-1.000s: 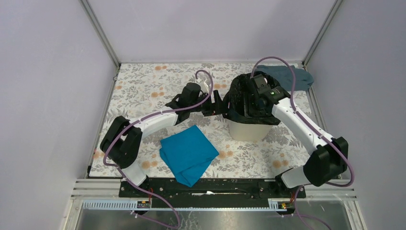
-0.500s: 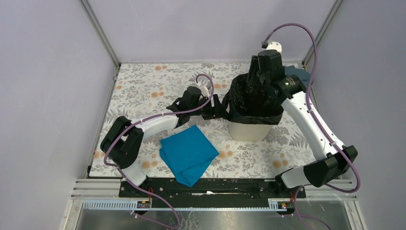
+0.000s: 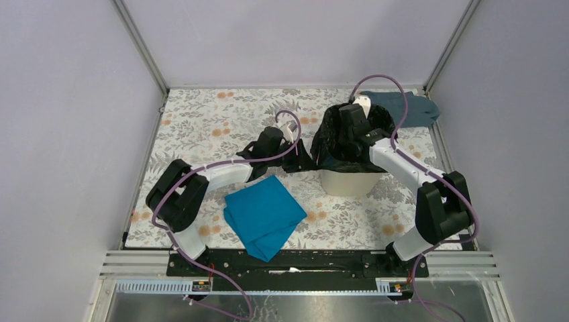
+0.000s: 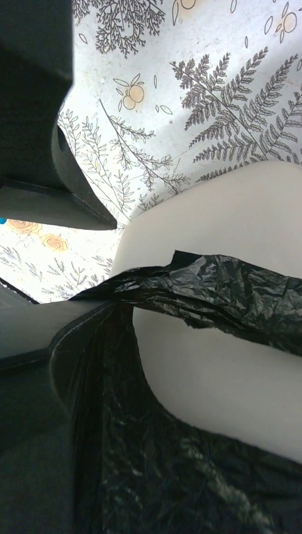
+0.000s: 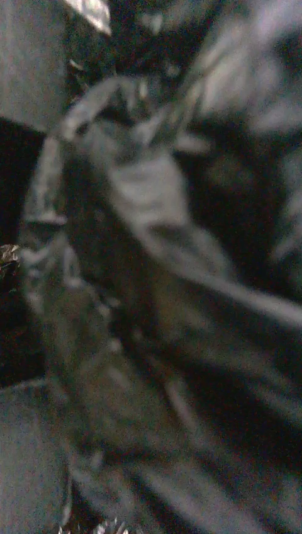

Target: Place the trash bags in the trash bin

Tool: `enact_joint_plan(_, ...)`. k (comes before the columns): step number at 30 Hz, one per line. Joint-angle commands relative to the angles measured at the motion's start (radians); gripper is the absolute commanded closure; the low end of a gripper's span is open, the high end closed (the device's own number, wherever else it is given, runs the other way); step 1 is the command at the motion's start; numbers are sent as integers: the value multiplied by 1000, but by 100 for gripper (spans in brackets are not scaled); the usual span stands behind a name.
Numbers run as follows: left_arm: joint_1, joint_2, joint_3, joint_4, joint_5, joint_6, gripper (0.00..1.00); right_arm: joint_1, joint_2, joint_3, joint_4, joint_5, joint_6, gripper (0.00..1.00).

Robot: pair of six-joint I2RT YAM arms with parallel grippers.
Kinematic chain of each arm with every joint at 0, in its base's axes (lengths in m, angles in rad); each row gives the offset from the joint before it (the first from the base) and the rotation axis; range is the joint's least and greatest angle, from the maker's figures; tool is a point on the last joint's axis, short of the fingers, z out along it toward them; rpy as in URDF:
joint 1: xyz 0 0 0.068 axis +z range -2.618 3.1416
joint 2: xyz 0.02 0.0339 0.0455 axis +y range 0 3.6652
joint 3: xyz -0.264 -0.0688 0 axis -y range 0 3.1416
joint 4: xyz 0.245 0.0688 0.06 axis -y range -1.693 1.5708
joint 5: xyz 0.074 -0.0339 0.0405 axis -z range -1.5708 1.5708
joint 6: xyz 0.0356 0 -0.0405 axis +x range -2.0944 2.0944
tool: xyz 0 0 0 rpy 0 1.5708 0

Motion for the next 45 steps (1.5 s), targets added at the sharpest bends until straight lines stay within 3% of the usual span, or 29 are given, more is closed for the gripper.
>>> enact_joint_plan(1, -7, 13, -2, 48, 7, 15, 53, -3, -60, 100, -9, 14, -2, 62)
enact_joint_plan(7, -8, 30, -18, 64, 4, 13, 56, -3, -143, 212, -309, -19, -40, 35)
enact_joint_plan(10, -13, 34, -26, 79, 7, 0, 57, -2, -169, 172, -357, -40, -59, 22)
enact_joint_plan(15, -28, 27, -19, 79, 1, 0, 57, -2, -111, 132, -396, -61, -78, 9)
enact_joint_plan(31, -66, 48, 12, 63, -19, 2, 57, -13, 123, -50, -169, -202, -24, 7)
enact_joint_plan(36, -68, 37, 7, 52, -26, 15, 56, -29, 64, -21, -204, -195, -35, 3)
enact_joint_plan(45, -66, -3, 6, -10, -59, 70, 50, -35, -171, 195, -490, -113, -63, 0)
